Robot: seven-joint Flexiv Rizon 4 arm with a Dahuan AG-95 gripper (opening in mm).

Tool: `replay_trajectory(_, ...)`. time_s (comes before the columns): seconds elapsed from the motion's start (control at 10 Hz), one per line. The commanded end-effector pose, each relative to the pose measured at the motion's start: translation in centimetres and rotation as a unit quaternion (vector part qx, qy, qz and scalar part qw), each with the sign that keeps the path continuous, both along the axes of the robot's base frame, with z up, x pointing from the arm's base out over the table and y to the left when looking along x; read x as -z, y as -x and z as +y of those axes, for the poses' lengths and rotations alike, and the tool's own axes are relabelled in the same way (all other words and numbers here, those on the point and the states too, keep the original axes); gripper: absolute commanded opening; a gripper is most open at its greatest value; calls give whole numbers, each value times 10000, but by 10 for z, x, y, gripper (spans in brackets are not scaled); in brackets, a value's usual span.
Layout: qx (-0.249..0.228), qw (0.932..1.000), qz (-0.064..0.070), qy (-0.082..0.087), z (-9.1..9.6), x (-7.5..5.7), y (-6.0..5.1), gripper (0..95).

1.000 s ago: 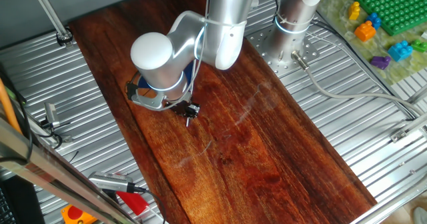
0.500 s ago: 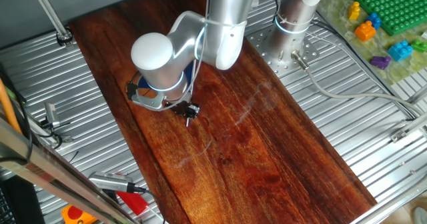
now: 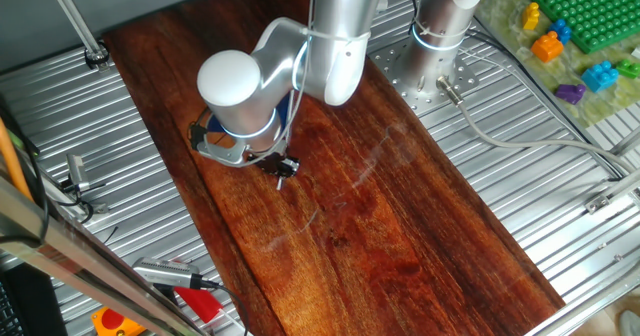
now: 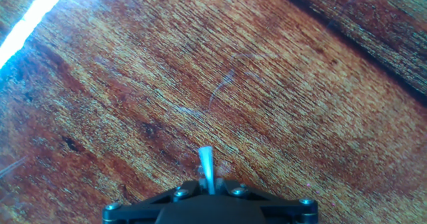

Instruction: Wave the flag

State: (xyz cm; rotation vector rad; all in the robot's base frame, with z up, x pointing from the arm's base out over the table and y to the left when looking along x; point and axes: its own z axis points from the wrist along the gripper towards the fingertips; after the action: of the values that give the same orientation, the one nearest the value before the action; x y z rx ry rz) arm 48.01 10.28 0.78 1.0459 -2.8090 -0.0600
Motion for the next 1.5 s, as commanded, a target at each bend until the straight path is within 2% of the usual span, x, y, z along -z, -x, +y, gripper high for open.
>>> replay_trajectory(0.1,14,10000,5,0,0,1,-1,0)
replay_trajectory(0.6,98,9999,33,-23,0,-6,-1,0)
replay_trajectory(0.9,550,9984,80,57,4,-29,0,0)
replay_trajectory(1.0,832,9965,85,47,6,-41,1,0)
replay_trajectory(1.2,1105,9938,129,70,15,-62,0,0)
replay_trajectory(1.5,1519,9878,298,162,26,-87,-3,0)
